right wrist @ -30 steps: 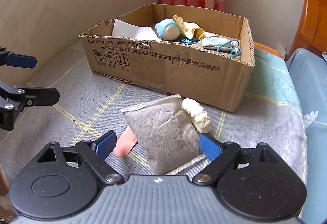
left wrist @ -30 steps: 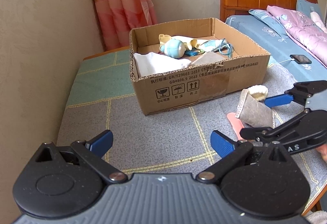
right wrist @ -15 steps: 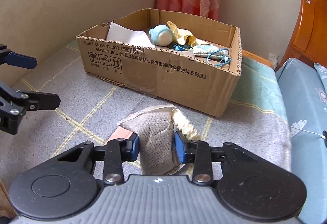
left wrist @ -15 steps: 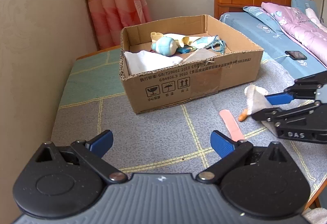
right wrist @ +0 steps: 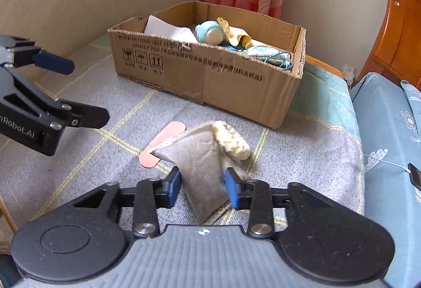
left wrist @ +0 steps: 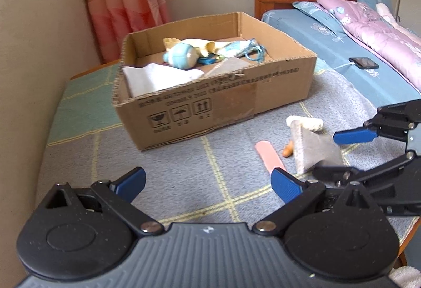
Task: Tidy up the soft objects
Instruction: 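Grasp the pink nail file with the left gripper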
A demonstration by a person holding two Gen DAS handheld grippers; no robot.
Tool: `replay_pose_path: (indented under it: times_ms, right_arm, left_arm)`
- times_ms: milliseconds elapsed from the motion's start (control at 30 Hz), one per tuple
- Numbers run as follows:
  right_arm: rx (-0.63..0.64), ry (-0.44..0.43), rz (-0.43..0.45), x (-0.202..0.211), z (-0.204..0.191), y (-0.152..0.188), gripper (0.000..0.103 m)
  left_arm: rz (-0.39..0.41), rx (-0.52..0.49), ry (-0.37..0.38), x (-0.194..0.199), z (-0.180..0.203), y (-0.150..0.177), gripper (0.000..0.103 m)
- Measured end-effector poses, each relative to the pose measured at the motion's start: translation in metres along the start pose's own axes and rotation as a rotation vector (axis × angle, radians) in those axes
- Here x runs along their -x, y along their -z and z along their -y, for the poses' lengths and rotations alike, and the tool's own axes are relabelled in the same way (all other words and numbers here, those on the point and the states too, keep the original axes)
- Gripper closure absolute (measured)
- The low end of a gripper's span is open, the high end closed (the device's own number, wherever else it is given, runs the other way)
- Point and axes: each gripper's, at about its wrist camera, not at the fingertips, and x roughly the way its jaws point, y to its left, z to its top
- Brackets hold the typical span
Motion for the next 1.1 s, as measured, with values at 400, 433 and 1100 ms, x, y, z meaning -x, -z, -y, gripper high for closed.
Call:
replay_pose_path:
  times_ms: [400, 433, 1100]
  right_arm:
    - [-0.021, -0.037, 0.010, -0.005, 0.011, 0.020, 0.012]
    - [-0.025, -0.041, 0.009, -0.006, 0.012, 0.021, 0.008]
    - [-0.009, -0.069, 0.020, -0.009, 0.014, 0.024, 0.000]
  left_arm:
    - [-0.069, -0.016, 0.074, -0.041, 0.024, -0.001, 0.002]
    - [-0.074, -0.013, 0.075, -0.044, 0.025, -0.001, 0.002]
    - [-0.019, -0.109, -0.040, -0.038, 0.020, 0.005, 0.009]
